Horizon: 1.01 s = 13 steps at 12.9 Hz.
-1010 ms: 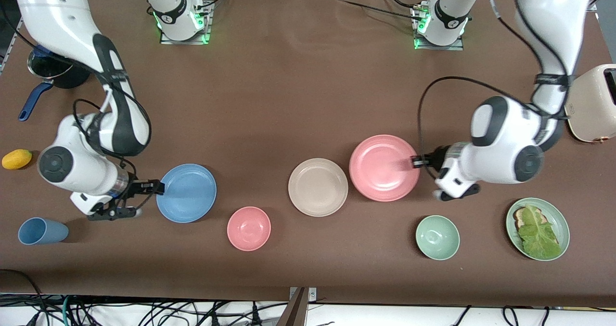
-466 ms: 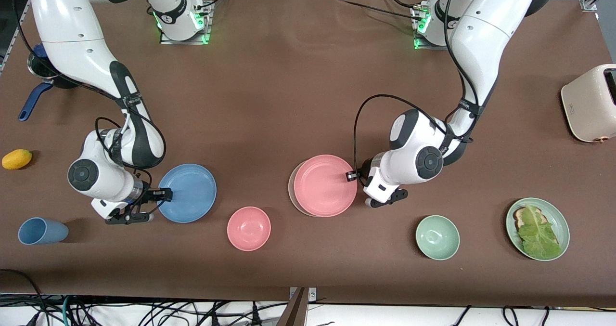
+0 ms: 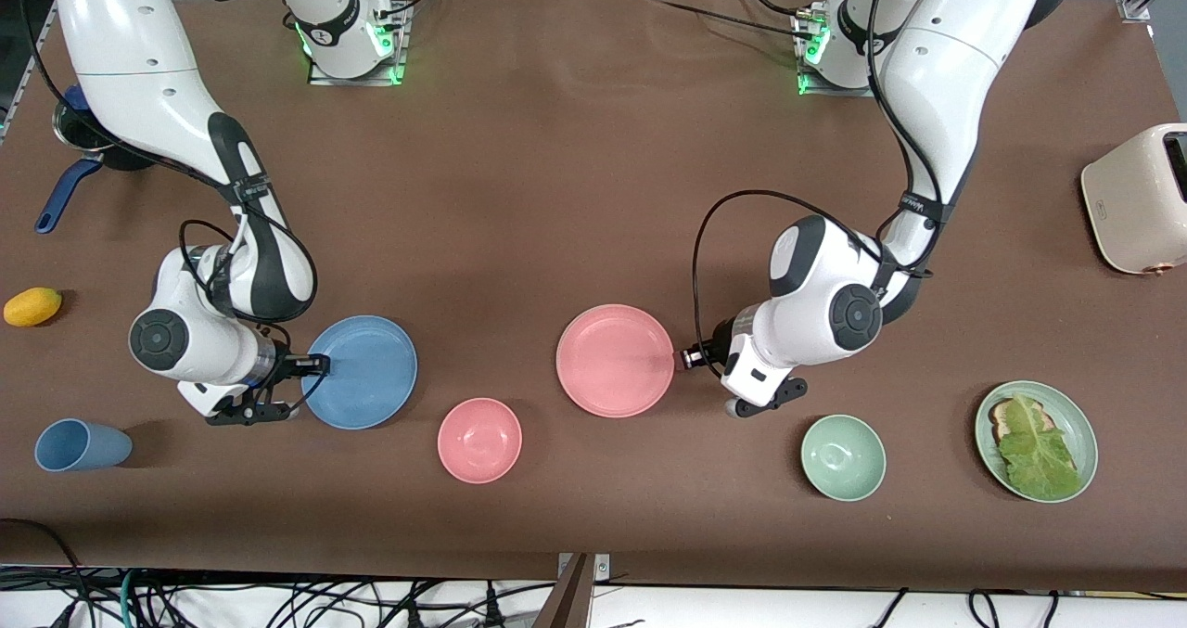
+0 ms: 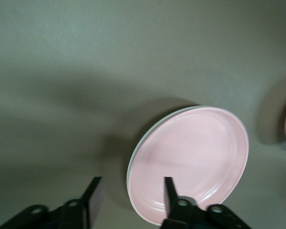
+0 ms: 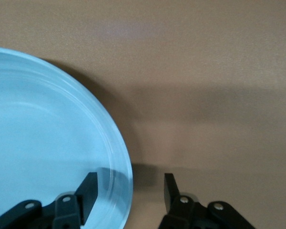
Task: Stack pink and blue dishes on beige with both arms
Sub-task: 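Grasp the blue plate rim with the right gripper while the left gripper withdraws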
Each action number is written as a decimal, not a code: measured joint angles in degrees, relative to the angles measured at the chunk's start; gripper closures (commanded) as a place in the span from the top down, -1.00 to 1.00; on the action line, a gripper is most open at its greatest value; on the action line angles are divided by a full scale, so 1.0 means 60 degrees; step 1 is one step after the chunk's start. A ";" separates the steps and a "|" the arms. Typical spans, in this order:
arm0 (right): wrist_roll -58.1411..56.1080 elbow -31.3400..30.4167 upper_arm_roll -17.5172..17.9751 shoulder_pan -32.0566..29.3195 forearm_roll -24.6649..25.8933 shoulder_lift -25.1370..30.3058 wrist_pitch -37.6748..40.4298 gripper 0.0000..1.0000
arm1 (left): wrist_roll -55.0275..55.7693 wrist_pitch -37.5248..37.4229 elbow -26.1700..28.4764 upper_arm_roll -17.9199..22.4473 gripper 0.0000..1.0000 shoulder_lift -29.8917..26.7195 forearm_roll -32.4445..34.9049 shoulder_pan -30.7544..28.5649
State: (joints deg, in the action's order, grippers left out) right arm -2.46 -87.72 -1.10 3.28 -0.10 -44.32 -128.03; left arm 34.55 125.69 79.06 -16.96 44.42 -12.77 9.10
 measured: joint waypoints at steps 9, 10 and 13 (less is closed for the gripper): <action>0.0001 -0.0062 0.0006 0.0000 -0.0004 0.0086 0.0266 -1.00 | -0.0645 -0.3204 -0.0014 0.0343 1.00 -0.1195 0.1694 -0.1823; 0.0004 -0.0022 0.0014 0.0000 -0.0022 0.0098 0.0254 -1.00 | -0.1055 -0.3347 -0.0014 0.0347 1.00 -0.1199 0.1732 -0.2006; -0.0027 0.0324 0.0053 0.0019 -0.0025 0.0379 0.0585 -1.00 | -0.2283 -0.3994 -0.0017 0.0371 1.00 -0.1295 0.1890 -0.2699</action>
State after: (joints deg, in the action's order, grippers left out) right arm -2.62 -85.77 -0.78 3.39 -0.25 -42.04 -124.51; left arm 20.85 101.73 78.96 -14.73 36.64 -1.43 -7.09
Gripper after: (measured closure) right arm 0.934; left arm 0.000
